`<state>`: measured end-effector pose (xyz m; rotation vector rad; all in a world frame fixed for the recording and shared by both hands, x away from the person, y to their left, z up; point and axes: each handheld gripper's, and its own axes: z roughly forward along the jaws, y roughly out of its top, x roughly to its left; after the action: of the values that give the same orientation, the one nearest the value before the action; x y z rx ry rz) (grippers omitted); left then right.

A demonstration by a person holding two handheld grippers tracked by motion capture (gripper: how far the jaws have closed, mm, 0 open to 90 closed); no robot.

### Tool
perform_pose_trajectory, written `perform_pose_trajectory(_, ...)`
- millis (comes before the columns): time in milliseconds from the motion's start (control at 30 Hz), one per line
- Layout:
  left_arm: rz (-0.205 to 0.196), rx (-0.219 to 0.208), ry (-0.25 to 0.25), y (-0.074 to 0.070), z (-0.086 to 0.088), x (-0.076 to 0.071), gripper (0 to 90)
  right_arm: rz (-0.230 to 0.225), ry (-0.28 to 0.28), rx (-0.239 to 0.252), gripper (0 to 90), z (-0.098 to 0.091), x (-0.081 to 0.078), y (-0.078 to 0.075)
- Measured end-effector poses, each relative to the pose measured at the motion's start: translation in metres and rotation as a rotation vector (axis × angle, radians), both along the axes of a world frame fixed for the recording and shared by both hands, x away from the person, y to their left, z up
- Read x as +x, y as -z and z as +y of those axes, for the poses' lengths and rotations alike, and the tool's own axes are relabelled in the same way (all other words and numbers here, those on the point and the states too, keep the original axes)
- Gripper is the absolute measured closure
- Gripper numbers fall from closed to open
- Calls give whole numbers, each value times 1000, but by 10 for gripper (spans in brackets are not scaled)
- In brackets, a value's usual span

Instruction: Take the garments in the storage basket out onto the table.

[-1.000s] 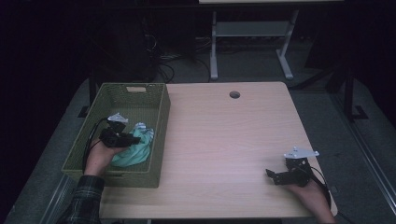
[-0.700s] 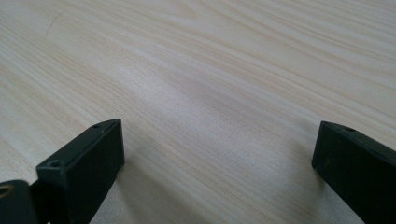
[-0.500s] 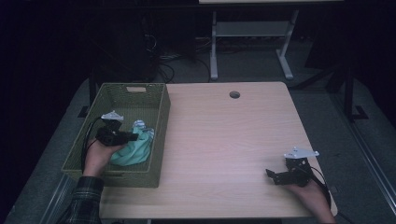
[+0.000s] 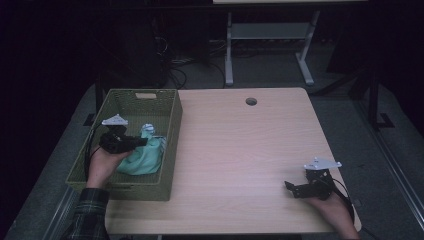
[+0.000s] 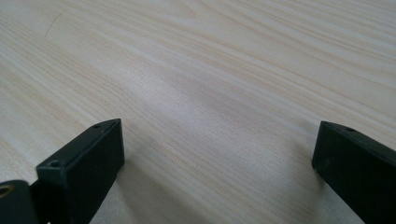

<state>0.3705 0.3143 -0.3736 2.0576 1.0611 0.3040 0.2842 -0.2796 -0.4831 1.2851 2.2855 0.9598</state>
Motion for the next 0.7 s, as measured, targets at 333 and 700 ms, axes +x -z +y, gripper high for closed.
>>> perform_pose_trajectory(333,-49,-22,28,-22,-5,-3,821,0,0,0,21,0,0,0)
perform_pose_trajectory(700,-94,-40,47,-49,-7,-6,822,-2,-2,-1,21,0,0,0)
